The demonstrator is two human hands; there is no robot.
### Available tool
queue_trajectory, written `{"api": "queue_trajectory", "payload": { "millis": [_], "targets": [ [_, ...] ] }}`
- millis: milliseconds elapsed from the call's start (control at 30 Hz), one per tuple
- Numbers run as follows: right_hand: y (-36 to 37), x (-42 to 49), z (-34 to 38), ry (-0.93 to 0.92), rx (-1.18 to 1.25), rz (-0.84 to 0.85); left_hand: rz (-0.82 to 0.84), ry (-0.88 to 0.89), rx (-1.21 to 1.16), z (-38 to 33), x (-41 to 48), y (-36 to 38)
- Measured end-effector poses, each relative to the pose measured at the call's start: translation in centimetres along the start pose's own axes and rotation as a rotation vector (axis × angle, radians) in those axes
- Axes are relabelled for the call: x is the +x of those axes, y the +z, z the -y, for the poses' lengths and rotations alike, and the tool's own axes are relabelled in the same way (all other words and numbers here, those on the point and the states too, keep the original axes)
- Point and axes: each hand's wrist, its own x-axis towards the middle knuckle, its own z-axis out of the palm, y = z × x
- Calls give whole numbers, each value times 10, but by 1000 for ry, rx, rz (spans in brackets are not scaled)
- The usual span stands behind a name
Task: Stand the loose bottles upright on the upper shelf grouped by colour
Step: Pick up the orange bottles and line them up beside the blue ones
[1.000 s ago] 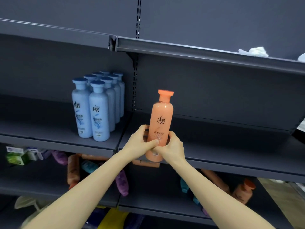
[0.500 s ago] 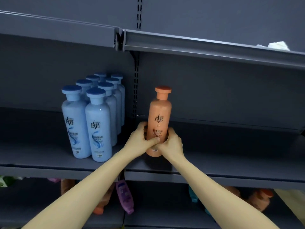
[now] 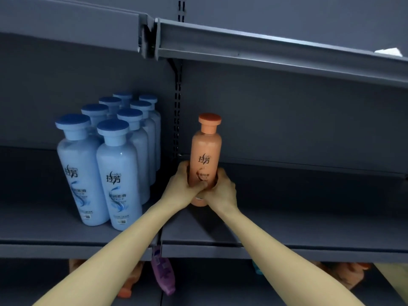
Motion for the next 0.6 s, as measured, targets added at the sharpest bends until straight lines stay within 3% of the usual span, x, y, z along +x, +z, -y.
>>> {"api": "queue_trajectory", "payload": {
  "millis": [600],
  "targets": [
    [17,56,-10,-63,21,-20,-88,8,-69,15,47,15]
  ]
}}
